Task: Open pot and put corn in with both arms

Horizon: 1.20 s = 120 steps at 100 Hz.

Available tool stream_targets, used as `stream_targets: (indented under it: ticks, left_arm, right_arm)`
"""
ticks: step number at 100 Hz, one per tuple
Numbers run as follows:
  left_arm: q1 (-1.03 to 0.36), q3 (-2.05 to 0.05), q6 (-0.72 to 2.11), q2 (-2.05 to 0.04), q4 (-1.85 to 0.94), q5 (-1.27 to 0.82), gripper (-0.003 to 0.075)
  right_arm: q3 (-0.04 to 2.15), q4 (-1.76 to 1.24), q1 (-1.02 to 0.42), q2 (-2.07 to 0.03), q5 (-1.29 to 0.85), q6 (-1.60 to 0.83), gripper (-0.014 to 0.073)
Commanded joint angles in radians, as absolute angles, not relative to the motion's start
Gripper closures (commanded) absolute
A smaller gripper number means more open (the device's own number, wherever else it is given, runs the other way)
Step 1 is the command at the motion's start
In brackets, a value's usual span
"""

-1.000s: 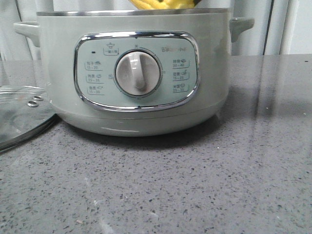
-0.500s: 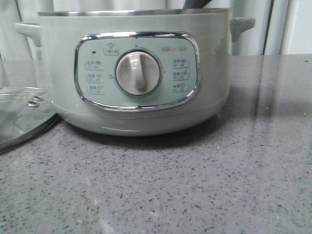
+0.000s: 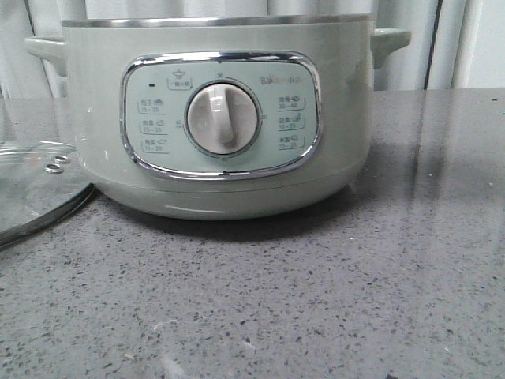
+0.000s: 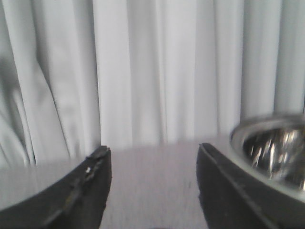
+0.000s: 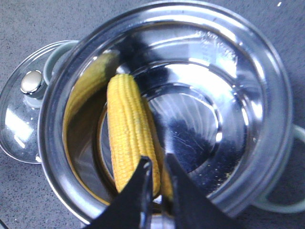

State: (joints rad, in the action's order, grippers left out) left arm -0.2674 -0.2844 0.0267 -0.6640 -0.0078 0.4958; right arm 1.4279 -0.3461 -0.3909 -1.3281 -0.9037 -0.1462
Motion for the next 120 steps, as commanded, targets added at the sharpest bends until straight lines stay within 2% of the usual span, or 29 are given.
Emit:
stream_targets:
  ticks: [1,10,27,59,85,102,120]
  left_arm:
    - [-0.276,-0.313,0.024,-0.546,-0.006,0.550,0.0454]
    - [-0.276,-0.315,0.024,-0.424,-0.006,0.487,0.0555]
    - [-0.276,-0.317,0.024,-0.222,-0.006,0.233,0.0742]
    - [-0.276,-0.317,0.024,0.031,-0.028,-0.107,0.0741]
    - [-0.276,-0.317,0.024,0.032,-0.047,-0.269,0.0741]
    - [-0.276,-0.317,0.024,0.032,-0.047,-0.278,0.0741]
    - [-0.276,-0.317,0.024,0.032,-0.047,-0.278,0.0741]
  right_arm:
    - [1.448,-0.331,-0.391,-1.257,-0.856,-0.158,0.0663]
    - [1.410,-0.295,-0.391,-1.204,-0.837,-0.159,0.0663]
    - [1.253,-0.230,-0.391,-1.066,-0.682,-0.159,0.0663]
    - [0.800,-0.184,-0.391,-0.703,-0.348,-0.159,0.0664]
    - [0.437,-0.104,-0.391,-0.417,-0.063,-0.159,0.0663]
    - [0.285,-0.104,-0.391,-0.294,-0.040,-0.159,0.0663]
    - [0.180,-0.104,-0.391,-0.276,-0.040,-0.159,0.0664]
